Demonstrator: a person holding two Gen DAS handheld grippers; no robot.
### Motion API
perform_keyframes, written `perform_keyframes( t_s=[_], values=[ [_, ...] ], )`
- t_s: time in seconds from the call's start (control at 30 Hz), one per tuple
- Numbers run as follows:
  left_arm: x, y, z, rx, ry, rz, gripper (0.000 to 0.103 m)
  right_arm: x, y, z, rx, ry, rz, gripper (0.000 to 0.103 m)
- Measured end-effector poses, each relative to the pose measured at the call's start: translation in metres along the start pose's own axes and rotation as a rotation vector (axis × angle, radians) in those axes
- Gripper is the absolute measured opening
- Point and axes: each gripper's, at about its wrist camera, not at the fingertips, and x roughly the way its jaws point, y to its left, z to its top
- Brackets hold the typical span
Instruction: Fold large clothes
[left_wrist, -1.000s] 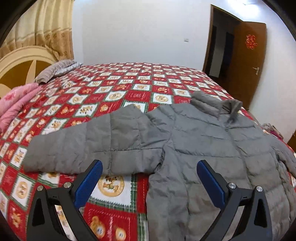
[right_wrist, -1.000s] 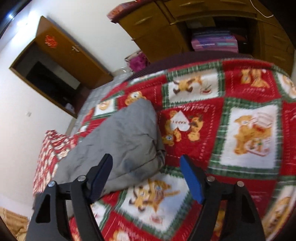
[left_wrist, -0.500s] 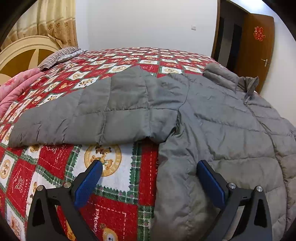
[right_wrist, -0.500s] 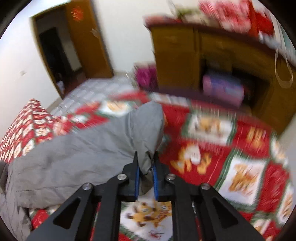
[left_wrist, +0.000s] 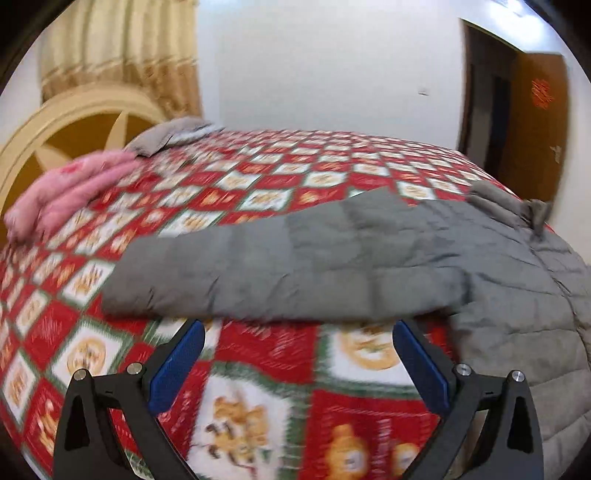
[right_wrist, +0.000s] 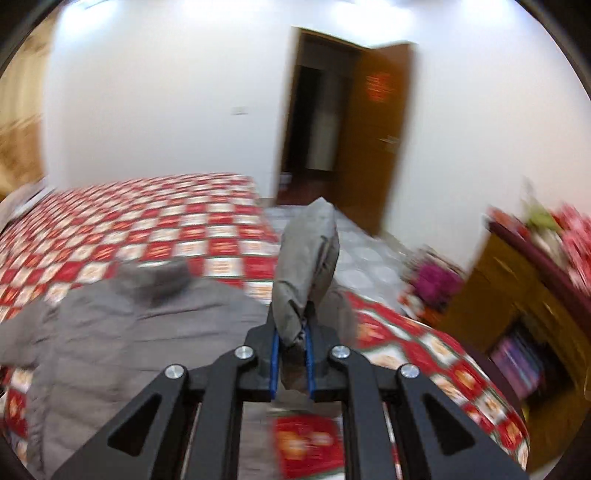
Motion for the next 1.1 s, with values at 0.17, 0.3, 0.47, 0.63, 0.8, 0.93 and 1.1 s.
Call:
perform_keyframes(
  t_s=[0.17, 0.3, 0.47, 0.63, 0.8, 0.93, 1.1],
  values=[
    [0.021, 0.017, -0.013, -0.093, 0.063, -0.048, 0.102, 0.020, 0.107, -0.002, -0.173, 0.006, 0.123, 0.013],
    [0.033, 0.012, -0.018, -0.081, 0.107, -0.083, 0.102, 0.052, 0.175, -0.029, -0.249, 0.059, 0.205, 0.013],
    [0.031, 0.016, -0.022, -0.095, 0.094, -0.100, 0.102, 0.095, 0.247, -0.069, -0.322, 0.105, 0.259, 0.013],
    [0.030, 0.013, -0.024, -0.081, 0.074, -0.088, 0.102, 0.122, 0.271, -0.087, -0.267, 0.150, 0.308, 0.013],
    [0.031, 0.010, -0.026, -0.066, 0.068, -0.085, 0.102, 0.133, 0.280, -0.092, -0.213, 0.179, 0.440, 0.019],
    [0.031, 0.011, -0.027, -0.067, 0.059, -0.093, 0.102, 0.136, 0.290, -0.092, -0.186, 0.237, 0.641, 0.068],
    [0.032, 0.012, -0.027, -0.069, 0.060, -0.096, 0.102, 0.099, 0.245, -0.068, -0.067, 0.122, 0.694, 0.069]
  ],
)
